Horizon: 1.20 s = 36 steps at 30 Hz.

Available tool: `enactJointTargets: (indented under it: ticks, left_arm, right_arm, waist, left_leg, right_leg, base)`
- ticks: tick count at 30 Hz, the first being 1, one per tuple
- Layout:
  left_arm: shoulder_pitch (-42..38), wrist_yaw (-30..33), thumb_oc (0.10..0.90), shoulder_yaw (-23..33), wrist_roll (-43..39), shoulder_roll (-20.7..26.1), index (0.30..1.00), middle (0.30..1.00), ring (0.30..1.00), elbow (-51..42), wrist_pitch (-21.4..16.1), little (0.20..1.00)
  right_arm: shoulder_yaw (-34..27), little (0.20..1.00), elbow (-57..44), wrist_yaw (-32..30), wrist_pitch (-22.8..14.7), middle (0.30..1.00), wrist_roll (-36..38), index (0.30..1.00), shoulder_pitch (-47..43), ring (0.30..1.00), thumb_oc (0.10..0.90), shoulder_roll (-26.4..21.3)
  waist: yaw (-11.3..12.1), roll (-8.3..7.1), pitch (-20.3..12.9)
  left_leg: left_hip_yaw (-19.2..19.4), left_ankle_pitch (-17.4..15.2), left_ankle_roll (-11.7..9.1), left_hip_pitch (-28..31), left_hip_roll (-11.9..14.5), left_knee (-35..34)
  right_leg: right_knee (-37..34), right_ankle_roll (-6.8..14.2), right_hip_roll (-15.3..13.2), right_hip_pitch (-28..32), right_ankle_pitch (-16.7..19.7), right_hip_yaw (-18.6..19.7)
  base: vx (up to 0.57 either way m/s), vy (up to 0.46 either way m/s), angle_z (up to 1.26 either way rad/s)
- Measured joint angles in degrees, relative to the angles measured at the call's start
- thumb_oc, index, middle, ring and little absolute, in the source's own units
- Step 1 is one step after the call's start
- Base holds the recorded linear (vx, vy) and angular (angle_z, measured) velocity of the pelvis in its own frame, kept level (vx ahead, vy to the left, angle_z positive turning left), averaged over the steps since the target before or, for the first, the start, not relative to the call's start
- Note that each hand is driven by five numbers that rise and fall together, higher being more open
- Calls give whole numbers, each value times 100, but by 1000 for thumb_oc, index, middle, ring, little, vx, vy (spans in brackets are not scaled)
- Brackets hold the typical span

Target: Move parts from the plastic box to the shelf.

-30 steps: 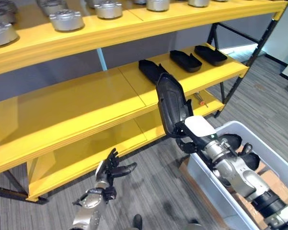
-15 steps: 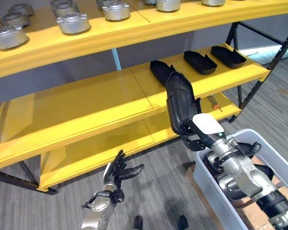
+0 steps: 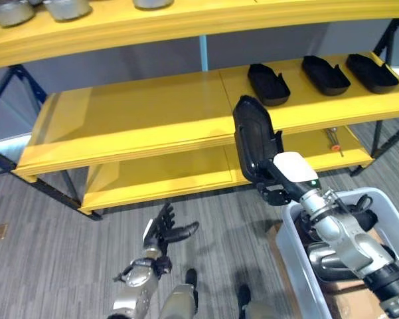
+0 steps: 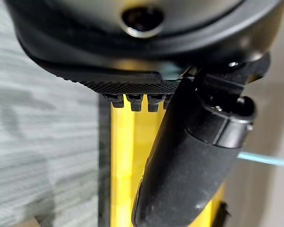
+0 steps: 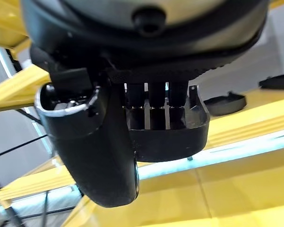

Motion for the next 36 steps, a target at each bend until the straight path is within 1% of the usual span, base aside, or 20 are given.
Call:
enactJointTargets:
  ticks: [3,4,5,7,8,9,10,11,16,17,18,19,20,21,24,27,28,30,33,36]
  left_arm:
    - [112,-24,900,-36,0,-12,1000,1000,1000,-25,-3,1000]
    - [139,-29,900,-62,0,-33,1000,1000,1000,-35,-3,1000]
    - [161,-31,900,-99,1,-56,1000,1000,1000,-75,-4,1000]
    - [6,-26,900,-102,0,-24,1000,1000,1000,-76,-7,1000]
    - [-28,-26,900,-144,-4,0,1000,1000,1000,-45,-11,1000]
    - [42,-53,900,-105,-2,-37,1000,1000,1000,-68,-57,1000]
    - [156,-46,900,-53,-3,-110,1000,1000,1000,42,-51,1000]
    - [294,47,900,-29,-6,-212,1000,1000,1000,26,18,1000]
    - [16,93,900,171,-7,14,1000,1000,1000,-184,-45,1000]
    - [-51,169,900,107,-11,205,1000,1000,1000,-197,-49,1000]
    - [-210,232,900,32,-8,366,1000,1000,1000,-158,7,1000]
    - [-312,228,900,-5,-5,334,1000,1000,1000,-116,1,1000]
    - [-331,227,900,-7,-4,325,1000,1000,1000,-113,0,1000]
    - [-599,217,900,-14,-4,152,1000,1000,1000,-162,-134,1000]
    - [-754,211,900,-60,0,203,1000,1000,1000,-421,-285,1000]
    - [-601,245,900,-41,9,337,1000,1000,1000,-270,-192,1000]
    - [-546,258,900,17,10,381,1000,1000,1000,-256,-180,1000]
    - [-539,259,900,78,9,406,1000,1000,1000,-209,-126,1000]
    - [-563,247,900,168,11,341,1000,1000,1000,-125,-146,1000]
    - [-511,251,900,255,11,219,1000,1000,1000,32,-154,1000]
  right_arm:
    - [-133,300,-83,-36,-9,300,1,300,146,300,400,-7]
    - [-138,300,-116,-36,4,300,0,300,168,300,400,-77]
    - [-165,300,-178,-48,-6,300,-2,300,199,300,400,-165]
    - [-218,300,-168,-74,46,300,1,300,231,300,400,-124]
    - [-301,300,-189,-103,58,300,0,300,300,300,400,-83]
    - [-341,300,-100,-93,39,300,-9,300,351,300,400,69]
    - [-433,300,160,-89,-62,300,-7,300,350,300,400,326]
    - [-391,300,-49,-88,108,300,2,300,579,300,400,241]
    - [-379,300,-188,-88,195,300,-3,300,647,300,400,157]
    - [-97,300,-168,-71,302,300,-6,300,330,300,400,236]
    - [432,300,-137,19,408,300,-18,300,-286,300,400,165]
    - [626,300,-175,27,353,300,-26,300,-522,300,400,126]
    - [619,300,-176,23,343,300,-29,300,-511,300,400,143]
    - [624,300,-314,12,232,300,-35,300,-336,300,400,158]
    - [599,300,-355,-1,155,300,-80,300,-325,300,400,335]
    - [602,300,-342,59,155,300,-81,300,-259,300,400,381]
    - [604,300,-354,76,70,300,-79,300,-316,300,400,387]
    - [610,300,-376,157,42,300,-76,300,-322,300,400,382]
    - [635,300,-300,192,70,300,-73,300,-306,300,400,362]
    - [636,300,-295,193,68,300,-77,300,-251,300,400,323]
  waist:
    - [-1,75,-28]
    - [-7,185,-52]
    - [-93,363,-68]
    - [-106,271,-41]
    - [-117,245,-28]
    - [-91,252,-29]
    - [-51,311,-42]
    - [8,564,-180]
    - [44,387,-189]
    - [92,172,-139]
    - [252,111,-117]
    - [162,285,-201]
    - [149,300,-219]
    - [-1,217,-394]
    - [0,-56,-516]
    - [-81,2,-483]
    - [-75,106,-426]
    - [-111,225,-354]
    - [-155,268,-323]
    - [-215,169,-278]
  left_leg:
    - [62,-20,-21,471,74,-224]
    - [68,179,102,693,65,-219]
    - [213,166,66,855,171,-342]
    - [179,112,12,787,130,-445]
    - [270,-219,-172,530,72,-115]
    - [511,-541,33,537,76,-121]
    - [503,-541,223,758,46,-377]
    - [681,-193,205,964,35,-675]
    - [731,-231,362,1080,-350,-877]
    - [863,-661,766,1138,-586,-706]
    - [946,-1137,1300,1125,-884,-437]
    - [1002,-1403,1333,1159,-869,-538]
    - [992,-1342,1279,1166,-863,-546]
    - [999,-1063,959,1220,-937,-545]
    - [1011,-991,995,1192,-1073,-599]
    - [688,-1009,1030,1297,-1049,-546]
    - [624,-1051,1089,1380,-1000,-640]
    - [640,-1047,1083,1435,-1003,-719]
    - [534,-1099,996,1585,-978,-738]
    - [290,-1165,827,1908,-974,-800]
  right_leg:
    - [-35,78,75,-9,11,3]
    - [-19,205,161,-9,32,32]
    - [-20,315,308,6,24,31]
    - [85,432,173,-158,-41,50]
    - [-18,473,144,-77,-51,91]
    - [-157,432,96,54,5,188]
    - [-54,475,56,105,-79,358]
    - [-215,701,2,239,-54,443]
    - [-568,931,-354,433,165,426]
    - [-267,1120,-525,250,-87,710]
    - [447,1214,-724,-239,-287,1050]
    - [1192,1230,-606,-641,-391,882]
    - [1227,1231,-607,-657,-405,867]
    - [1818,1222,-749,-809,-622,697]
    - [2967,1073,-866,-1555,-466,809]
    - [3367,828,-840,-1836,-484,766]
    - [3159,871,-790,-1934,-539,705]
    - [1945,940,-772,-1976,-352,702]
    - [35,1044,-791,-2013,716,738]
    - [-631,1184,-751,-1645,1630,765]
  base:
    - [0,0,-4]
    - [0,0,-18]
    - [249,117,4]
    - [848,515,12]
    - [599,399,-2]
    - [-1,1,-21]
    - [0,0,-72]
    - [0,0,-67]
    - [392,334,-6]
    - [550,501,-98]
    - [266,237,-129]
    - [176,195,-103]
    - [109,145,6]
    - [94,182,34]
    - [95,129,16]
    - [171,25,27]
    - [114,-63,-15]
    - [119,-108,7]
    - [186,-231,23]
    - [129,-203,57]
